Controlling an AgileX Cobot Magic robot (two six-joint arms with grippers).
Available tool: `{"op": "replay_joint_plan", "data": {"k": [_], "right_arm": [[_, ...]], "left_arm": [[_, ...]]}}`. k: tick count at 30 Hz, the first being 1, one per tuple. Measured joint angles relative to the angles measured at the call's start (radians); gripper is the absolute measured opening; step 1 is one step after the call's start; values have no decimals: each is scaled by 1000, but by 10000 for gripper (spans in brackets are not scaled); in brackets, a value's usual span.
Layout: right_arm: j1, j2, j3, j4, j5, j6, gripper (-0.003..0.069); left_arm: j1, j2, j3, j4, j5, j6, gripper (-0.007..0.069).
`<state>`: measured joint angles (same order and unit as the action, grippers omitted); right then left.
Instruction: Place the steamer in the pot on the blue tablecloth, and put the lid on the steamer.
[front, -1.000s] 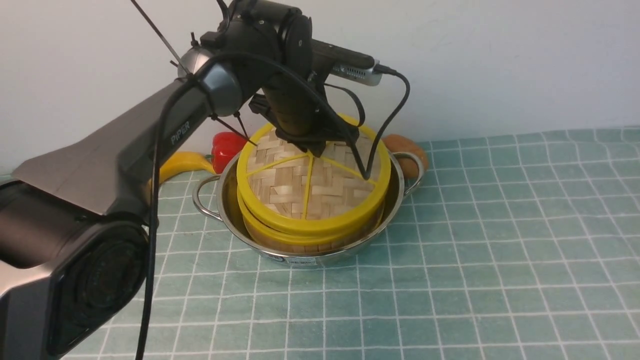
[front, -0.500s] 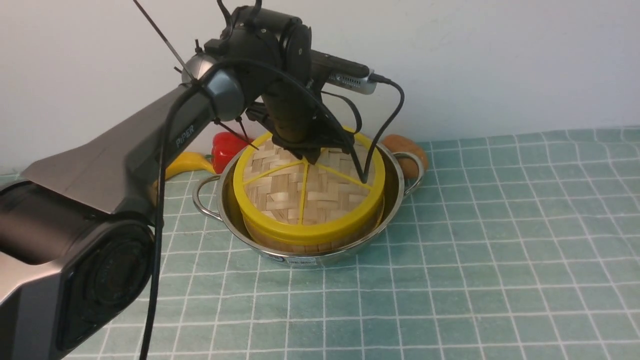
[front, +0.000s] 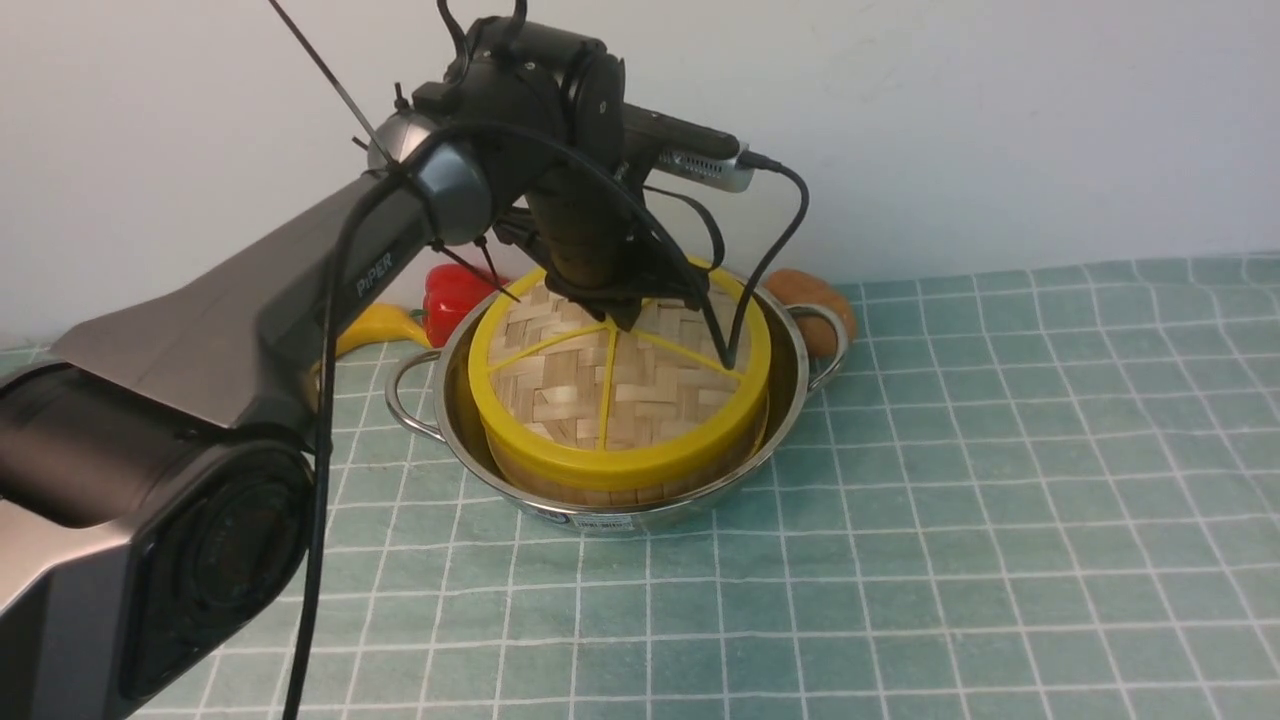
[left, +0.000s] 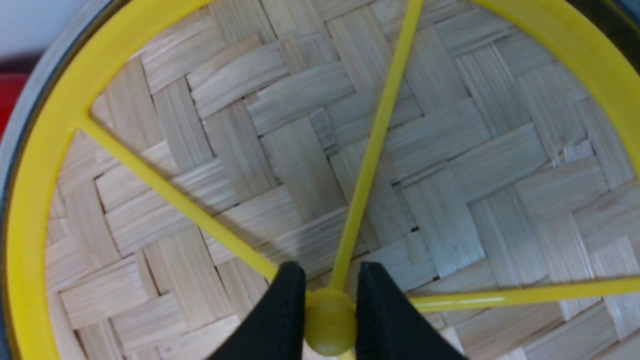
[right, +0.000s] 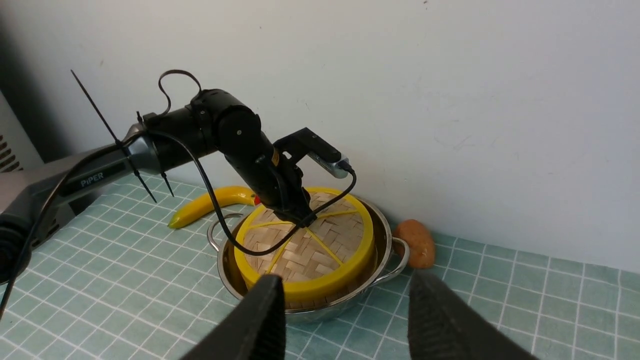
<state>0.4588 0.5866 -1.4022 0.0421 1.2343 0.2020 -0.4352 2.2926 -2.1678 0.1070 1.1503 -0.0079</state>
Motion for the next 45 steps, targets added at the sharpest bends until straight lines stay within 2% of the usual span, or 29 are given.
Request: {"op": "replay_joint_plan", "data": {"k": [3, 7, 8, 9, 11, 14, 17, 19, 20, 21, 23, 24, 25, 26, 27, 28, 29, 31, 34, 35, 38, 45], "right_arm": [[0, 0, 1, 0, 0, 0, 348], [0, 0, 1, 0, 0, 0, 348], [0, 0, 1, 0, 0, 0, 348], [0, 0, 1, 0, 0, 0, 348], [0, 0, 1, 1, 0, 0, 348], [0, 0, 1, 1, 0, 0, 348], [0, 0, 1, 2, 0, -3, 348], [0, -5, 1, 2, 0, -20, 348], [0, -16, 6, 0, 0, -32, 342], [0, -18, 6, -1, 0, -32, 341], [0, -69, 42, -32, -2, -52, 310], [0, -69, 46, -32, -2, -53, 310], [0, -105, 78, -67, -3, -56, 286], [0, -135, 107, -98, -4, -58, 266], [0, -181, 146, -148, -4, -57, 236], [0, -188, 153, -154, -4, -57, 231], [0, -246, 224, -209, -4, -58, 195], [0, -317, 305, -260, -4, -53, 153], [0, -417, 411, -302, -4, -37, 94], [0, -482, 487, -315, -3, -21, 52], [0, -573, 615, -319, 1, 10, -10], [0, -588, 767, -326, -22, 53, -13]], "left_arm": [[0, 1, 0, 1, -1, 0, 166], [0, 1, -2, 8, -2, 0, 359], [0, 1, -10, 15, 1, 0, 438], [0, 1, -16, 17, 4, 0, 472], [0, -6, -44, 25, 22, 0, 585], [1, -31, -98, 30, 52, 8, 664], [1, -88, -165, 40, 60, 8, 669], [1, -154, -186, 50, 60, 8, 636], [1, -198, -191, 55, 60, 8, 588], [1, -213, -191, 56, 60, 8, 588], [1, -307, -192, 58, 61, 8, 446], [1, -308, -192, 58, 61, 8, 419], [1, -357, -192, 54, 61, 8, 312], [1, -392, -192, 48, 61, 8, 248], [1, -441, -192, 30, 61, 8, 132], [1, -448, -192, 25, 61, 8, 102], [1, -502, -192, -5, 62, 8, 24], [1, -565, -192, -58, 62, 28, -15], [1, -642, -166, -120, 62, 56, -23], [1, -692, -119, -156, 62, 78, -23], [1, -798, 19, -195, 62, 115, -23], [1, -1097, 536, -191, 41, 124, -23]]}}
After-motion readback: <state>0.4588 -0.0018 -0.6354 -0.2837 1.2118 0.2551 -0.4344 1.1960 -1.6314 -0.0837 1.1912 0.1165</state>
